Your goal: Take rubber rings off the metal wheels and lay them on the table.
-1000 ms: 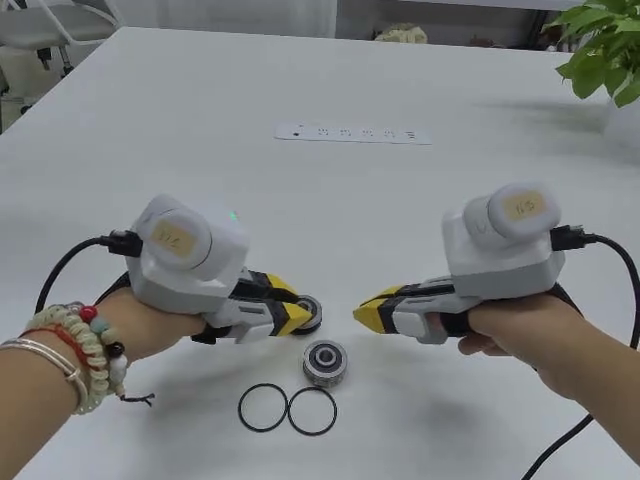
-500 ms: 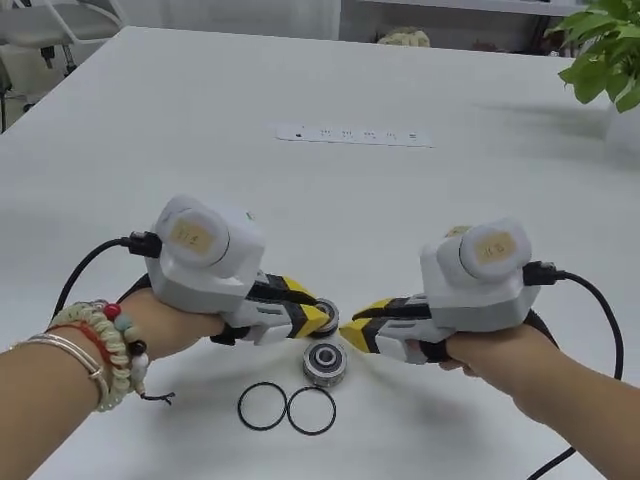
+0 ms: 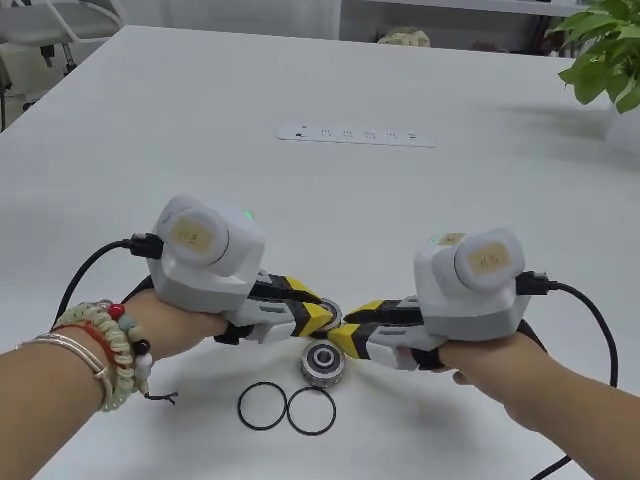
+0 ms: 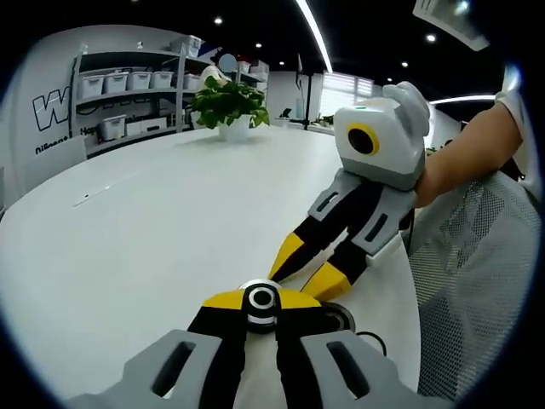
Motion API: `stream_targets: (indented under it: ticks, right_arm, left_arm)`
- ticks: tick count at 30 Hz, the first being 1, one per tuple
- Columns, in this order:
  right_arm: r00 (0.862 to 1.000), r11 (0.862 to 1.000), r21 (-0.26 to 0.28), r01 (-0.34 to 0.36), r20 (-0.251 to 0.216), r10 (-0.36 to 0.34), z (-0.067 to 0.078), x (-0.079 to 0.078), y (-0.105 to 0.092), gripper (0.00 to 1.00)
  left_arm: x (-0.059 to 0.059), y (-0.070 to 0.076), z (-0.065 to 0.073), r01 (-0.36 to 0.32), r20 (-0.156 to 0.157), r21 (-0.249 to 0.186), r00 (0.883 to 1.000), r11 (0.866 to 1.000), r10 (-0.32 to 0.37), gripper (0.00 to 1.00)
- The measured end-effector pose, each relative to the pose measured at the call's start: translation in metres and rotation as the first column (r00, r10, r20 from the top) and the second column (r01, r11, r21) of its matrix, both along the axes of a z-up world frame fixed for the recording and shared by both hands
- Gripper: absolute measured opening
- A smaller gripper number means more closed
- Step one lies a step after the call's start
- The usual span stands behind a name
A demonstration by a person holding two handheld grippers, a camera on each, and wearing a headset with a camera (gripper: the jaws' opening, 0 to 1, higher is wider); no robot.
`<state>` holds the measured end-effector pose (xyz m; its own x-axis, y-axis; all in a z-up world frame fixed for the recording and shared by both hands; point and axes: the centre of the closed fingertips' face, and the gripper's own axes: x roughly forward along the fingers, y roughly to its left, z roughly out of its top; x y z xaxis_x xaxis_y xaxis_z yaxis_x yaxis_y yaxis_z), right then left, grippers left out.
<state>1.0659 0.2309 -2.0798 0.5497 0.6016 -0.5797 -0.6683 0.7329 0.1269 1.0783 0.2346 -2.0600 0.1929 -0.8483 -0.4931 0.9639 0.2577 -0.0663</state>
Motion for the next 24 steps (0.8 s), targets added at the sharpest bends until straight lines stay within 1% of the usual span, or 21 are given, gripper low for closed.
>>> stream_targets:
  ticks: [3,7,10,13,18,21,24]
  right_arm:
    - [1.0,1.0,0.023,0.007,-0.014,-0.006,-0.0008,-0.0008,0.0014,0.17]
    - [1.0,1.0,0.024,-0.004,-0.007,0.004,0.0002,-0.0017,0.0039,0.17]
    - [1.0,1.0,0.012,-0.008,0.009,0.007,0.0005,-0.0002,0.0049,0.19]
    - [1.0,1.0,0.022,-0.009,0.006,0.009,0.0009,-0.0002,0.0068,0.19]
    - [1.0,1.0,0.008,-0.02,0.015,0.02,0.0012,0.0,0.0073,0.19]
    - [0.999,0.999,-0.011,-0.041,0.029,0.041,0.0017,-0.0007,0.0071,0.17]
    - [0.998,0.999,-0.009,-0.048,0.029,0.049,0.002,-0.0008,0.0067,0.16]
  left_arm:
    - [0.0003,-0.0003,0.0002,0.001,0.002,-0.001,1.0,1.0,-0.001,0.07]
    - [0.0006,-0.0008,0.0005,0.001,0.008,-0.002,1.0,1.0,-0.001,0.07]
    - [0.0007,-0.0007,0.0005,0.001,0.007,-0.003,1.0,1.0,-0.001,0.07]
    - [0.0006,-0.0009,0.0005,0.002,0.008,-0.003,1.0,1.0,-0.002,0.07]
    - [0.0006,-0.0011,0.0004,0.0,0.007,-0.005,1.0,1.0,0.0,0.07]
    - [0.0011,-0.0011,0.0003,-0.004,0.005,-0.005,1.0,1.0,0.004,0.07]
    - [0.0013,-0.0013,0.0004,-0.007,0.0,-0.004,1.0,1.0,0.007,0.07]
